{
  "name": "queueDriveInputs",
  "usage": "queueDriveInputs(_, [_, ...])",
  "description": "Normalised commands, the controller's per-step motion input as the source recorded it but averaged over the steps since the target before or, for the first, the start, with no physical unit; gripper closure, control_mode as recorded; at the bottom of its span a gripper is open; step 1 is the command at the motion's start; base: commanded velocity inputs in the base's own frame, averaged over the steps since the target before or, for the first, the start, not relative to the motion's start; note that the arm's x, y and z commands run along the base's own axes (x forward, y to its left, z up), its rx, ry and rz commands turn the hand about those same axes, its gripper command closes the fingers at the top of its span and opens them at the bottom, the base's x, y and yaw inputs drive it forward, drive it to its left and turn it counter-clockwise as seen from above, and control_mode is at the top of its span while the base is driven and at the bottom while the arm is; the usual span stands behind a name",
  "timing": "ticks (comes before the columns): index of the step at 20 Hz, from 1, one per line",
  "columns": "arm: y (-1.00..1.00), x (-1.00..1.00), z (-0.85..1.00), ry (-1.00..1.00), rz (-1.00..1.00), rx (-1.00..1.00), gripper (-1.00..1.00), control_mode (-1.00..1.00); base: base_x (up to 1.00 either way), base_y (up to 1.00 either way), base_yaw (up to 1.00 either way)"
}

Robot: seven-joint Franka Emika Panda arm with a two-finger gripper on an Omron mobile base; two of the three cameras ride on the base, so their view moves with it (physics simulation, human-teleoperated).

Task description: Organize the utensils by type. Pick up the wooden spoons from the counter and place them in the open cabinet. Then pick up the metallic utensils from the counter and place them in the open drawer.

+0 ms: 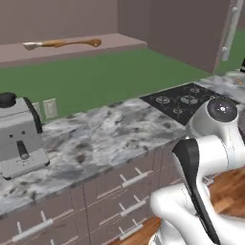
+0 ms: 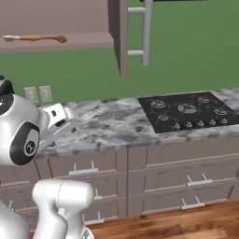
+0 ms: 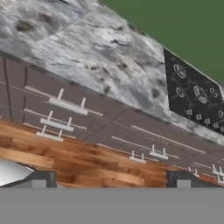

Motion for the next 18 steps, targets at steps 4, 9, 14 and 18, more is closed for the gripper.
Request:
queueDriveInputs(4, [0.00, 0.00, 0.00, 0.00, 0.00, 0.00, -1.00, 1.00, 0.00, -0.06, -0.74])
queueDriveInputs(9, [0.00, 0.00, 0.00, 0.00, 0.00, 0.00, -1.00, 1.00, 0.00, -0.07, -0.74])
queueDriveInputs(14, [0.00, 0.00, 0.00, 0.00, 0.00, 0.00, -1.00, 1.00, 0.00, -0.10, -0.72])
queueDriveInputs(18, [0.00, 0.00, 0.00, 0.00, 0.00, 0.00, -1.00, 1.00, 0.04, -0.15, -0.58])
